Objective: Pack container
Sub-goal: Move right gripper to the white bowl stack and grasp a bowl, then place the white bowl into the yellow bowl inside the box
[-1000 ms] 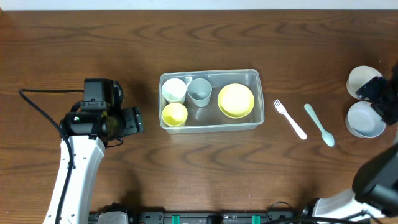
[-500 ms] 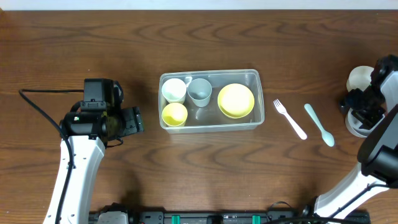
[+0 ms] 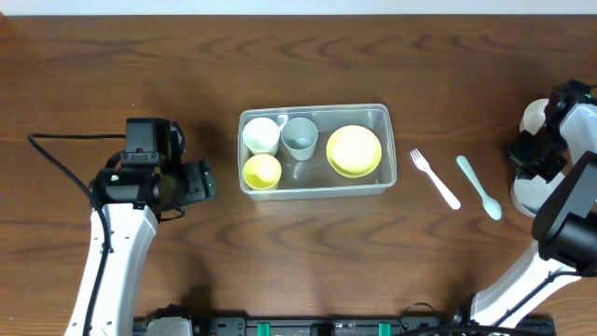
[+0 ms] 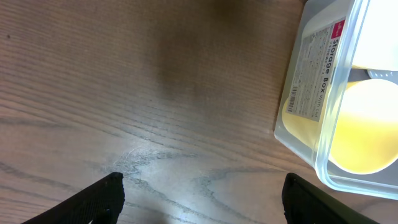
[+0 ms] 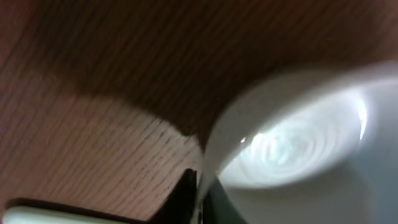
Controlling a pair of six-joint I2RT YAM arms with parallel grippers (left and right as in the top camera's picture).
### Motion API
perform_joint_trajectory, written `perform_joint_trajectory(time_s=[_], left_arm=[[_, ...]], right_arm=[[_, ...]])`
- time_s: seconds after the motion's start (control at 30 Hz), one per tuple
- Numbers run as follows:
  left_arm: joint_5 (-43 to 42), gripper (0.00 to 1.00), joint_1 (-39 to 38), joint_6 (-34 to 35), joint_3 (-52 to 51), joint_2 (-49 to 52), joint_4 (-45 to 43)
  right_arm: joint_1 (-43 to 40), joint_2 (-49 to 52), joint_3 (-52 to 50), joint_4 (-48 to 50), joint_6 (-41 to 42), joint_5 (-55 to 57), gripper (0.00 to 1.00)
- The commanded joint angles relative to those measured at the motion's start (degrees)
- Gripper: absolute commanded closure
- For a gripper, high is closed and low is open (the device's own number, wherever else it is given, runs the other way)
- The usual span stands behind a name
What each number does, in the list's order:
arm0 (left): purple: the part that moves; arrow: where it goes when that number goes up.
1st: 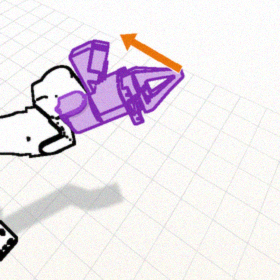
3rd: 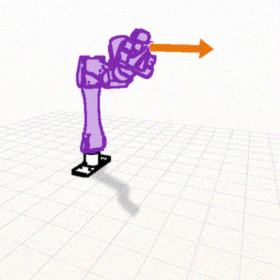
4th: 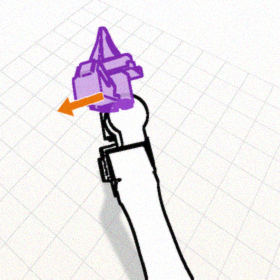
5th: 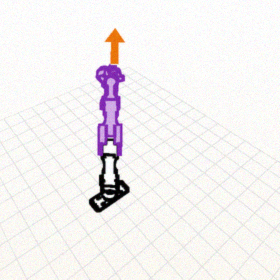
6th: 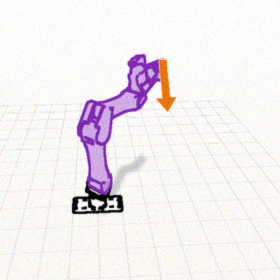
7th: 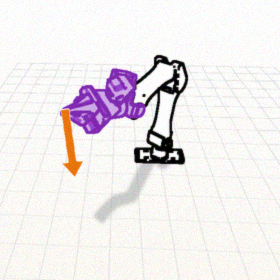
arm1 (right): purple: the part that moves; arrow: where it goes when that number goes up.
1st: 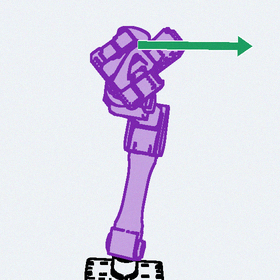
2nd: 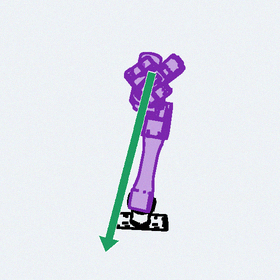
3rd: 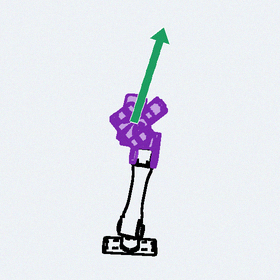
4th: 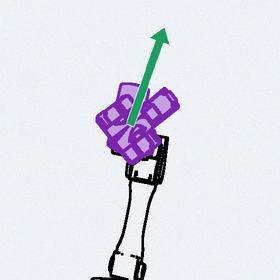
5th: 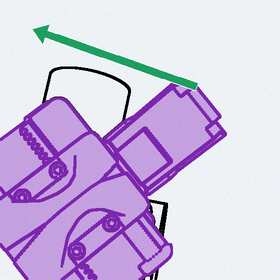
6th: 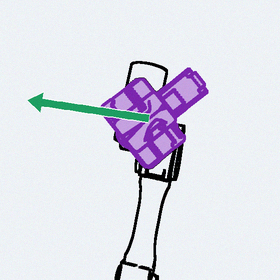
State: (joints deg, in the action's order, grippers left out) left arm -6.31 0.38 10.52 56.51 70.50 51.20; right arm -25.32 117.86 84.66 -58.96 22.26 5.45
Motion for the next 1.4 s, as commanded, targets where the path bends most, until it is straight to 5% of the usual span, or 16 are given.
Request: perform_joint_trajectory(time_s=[0.0,0.4,0.67,0.97,1.37], left_arm=[[-0.61,0.19,0.35,0.52,-0.11,-0.11,0.33],[-0.61,0.19,0.35,0.52,-0.11,-0.11,0.39],[-0.59,0.18,0.35,0.52,-0.11,-0.11,0.55],[-0.59,0.19,0.35,0.52,-0.11,-0.11,0.57],[-0.59,0.19,0.35,0.5,-0.11,-0.11,0.55]], right_arm=[[1.16,-0.11,0.15,-0.24,-0.09,-0.13,0.99],[8.09,-15.85,5.01,-1.18,-10.78,-9.27,0.99],[26.91,-27.8,5.55,1.2,-25.83,-13.64,0.99],[50.53,-23.65,5.11,0.83,-31.56,-6.6,0.99],[56.74,-11.3,5.11,1.27,-28.3,-5.66,0.99]])
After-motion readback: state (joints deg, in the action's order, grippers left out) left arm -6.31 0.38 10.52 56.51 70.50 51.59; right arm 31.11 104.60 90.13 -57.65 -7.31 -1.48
